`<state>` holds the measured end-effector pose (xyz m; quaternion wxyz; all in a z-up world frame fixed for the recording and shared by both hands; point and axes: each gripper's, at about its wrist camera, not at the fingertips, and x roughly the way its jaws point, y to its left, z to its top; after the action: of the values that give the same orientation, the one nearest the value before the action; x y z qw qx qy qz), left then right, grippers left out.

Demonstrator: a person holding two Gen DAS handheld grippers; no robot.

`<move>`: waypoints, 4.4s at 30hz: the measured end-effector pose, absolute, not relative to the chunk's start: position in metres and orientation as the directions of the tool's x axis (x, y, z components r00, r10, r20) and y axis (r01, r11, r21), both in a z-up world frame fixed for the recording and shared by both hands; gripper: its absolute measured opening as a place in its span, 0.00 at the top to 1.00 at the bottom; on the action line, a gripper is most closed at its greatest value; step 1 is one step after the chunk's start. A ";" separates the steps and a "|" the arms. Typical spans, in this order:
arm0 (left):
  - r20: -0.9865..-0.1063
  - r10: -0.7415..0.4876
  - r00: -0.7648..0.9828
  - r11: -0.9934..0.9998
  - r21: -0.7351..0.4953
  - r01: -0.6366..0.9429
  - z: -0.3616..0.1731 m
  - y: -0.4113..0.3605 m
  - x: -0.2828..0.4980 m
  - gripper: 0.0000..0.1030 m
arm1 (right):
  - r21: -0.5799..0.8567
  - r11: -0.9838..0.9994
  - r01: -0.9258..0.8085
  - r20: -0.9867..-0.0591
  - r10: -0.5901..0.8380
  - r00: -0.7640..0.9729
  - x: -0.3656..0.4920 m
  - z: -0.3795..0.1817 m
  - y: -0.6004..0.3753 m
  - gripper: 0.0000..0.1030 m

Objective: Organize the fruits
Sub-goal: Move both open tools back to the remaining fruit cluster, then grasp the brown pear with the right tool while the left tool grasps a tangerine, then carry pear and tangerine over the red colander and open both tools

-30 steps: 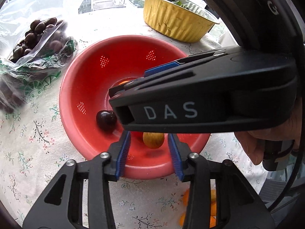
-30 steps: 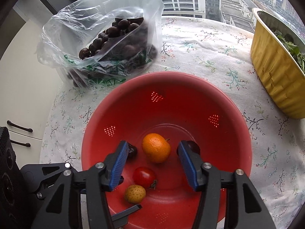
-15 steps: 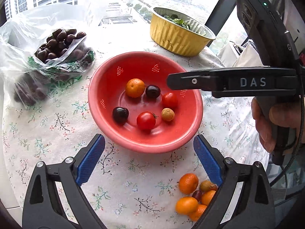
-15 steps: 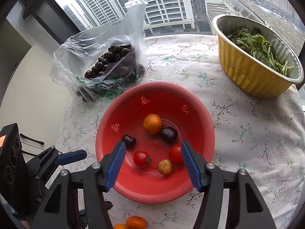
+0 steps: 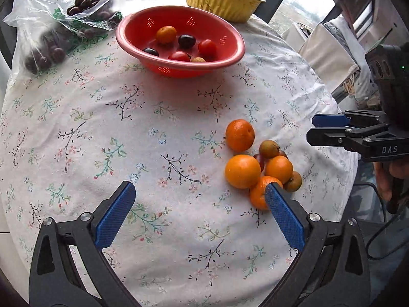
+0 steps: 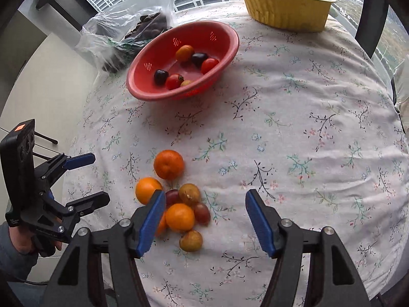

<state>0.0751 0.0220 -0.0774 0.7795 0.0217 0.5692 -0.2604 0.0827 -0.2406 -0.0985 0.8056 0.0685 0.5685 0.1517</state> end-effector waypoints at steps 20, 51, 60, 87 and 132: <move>-0.930 -0.317 0.186 0.834 -0.179 0.522 -0.091 -0.019 0.036 0.00 | 0.256 0.952 -0.167 -0.914 0.294 0.278 0.038 -0.141 -0.220 0.38; -0.918 -0.382 0.110 0.825 -0.285 0.487 -0.104 -0.052 0.052 0.25 | 0.191 0.920 -0.343 -0.927 0.283 0.244 0.044 -0.146 -0.203 0.70; -0.913 -0.399 0.079 0.812 -0.312 0.493 -0.110 -0.063 0.054 0.46 | 0.221 0.924 -0.313 -0.924 0.301 0.237 0.041 -0.144 -0.218 0.71; -0.894 -0.440 0.082 0.800 -0.349 0.488 -0.105 -0.052 0.053 0.64 | 0.255 0.930 -0.265 -0.915 0.320 0.245 0.043 -0.139 -0.228 0.71; -0.876 -0.370 0.309 0.892 -0.242 0.381 -0.053 -0.018 0.270 0.64 | 0.327 0.897 -0.299 -0.817 0.427 0.388 0.248 -0.039 -0.196 0.71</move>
<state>0.2700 -0.0181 -0.0526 0.8091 0.0050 0.5400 -0.2319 0.2478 -0.1964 -0.0392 0.8308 0.0630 0.5080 0.2185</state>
